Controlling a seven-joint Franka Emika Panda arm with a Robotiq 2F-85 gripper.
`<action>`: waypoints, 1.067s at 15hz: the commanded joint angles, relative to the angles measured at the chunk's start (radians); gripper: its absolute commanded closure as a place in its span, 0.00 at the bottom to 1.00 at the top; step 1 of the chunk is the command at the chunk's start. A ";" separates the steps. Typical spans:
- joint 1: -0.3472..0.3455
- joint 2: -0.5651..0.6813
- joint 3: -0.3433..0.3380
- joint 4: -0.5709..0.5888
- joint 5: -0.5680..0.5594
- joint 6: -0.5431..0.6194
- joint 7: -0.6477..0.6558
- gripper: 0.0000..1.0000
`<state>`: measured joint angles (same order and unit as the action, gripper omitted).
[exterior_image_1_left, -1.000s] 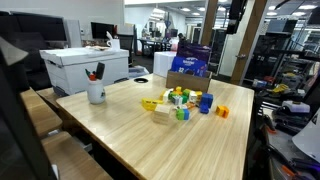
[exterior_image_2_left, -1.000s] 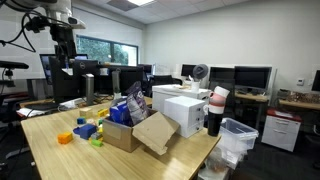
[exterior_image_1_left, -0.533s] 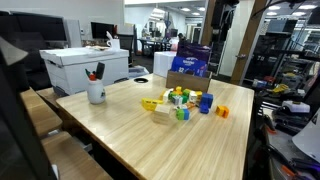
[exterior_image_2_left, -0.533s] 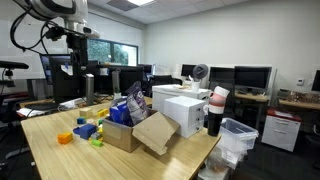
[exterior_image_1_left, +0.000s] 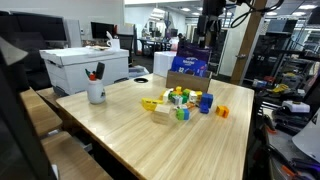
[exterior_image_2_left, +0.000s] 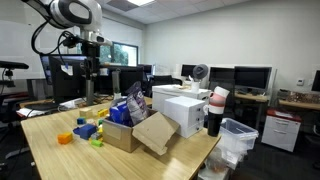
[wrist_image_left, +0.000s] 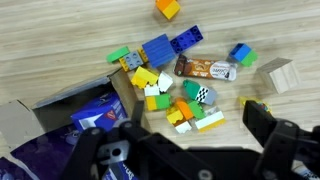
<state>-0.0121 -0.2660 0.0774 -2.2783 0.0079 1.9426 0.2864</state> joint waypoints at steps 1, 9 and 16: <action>-0.008 0.048 -0.019 0.015 -0.004 0.070 0.015 0.00; -0.025 0.103 -0.093 0.037 0.037 0.100 -0.016 0.00; -0.025 0.104 -0.091 0.036 0.018 0.100 -0.004 0.00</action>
<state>-0.0332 -0.1624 -0.0172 -2.2437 0.0251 2.0447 0.2832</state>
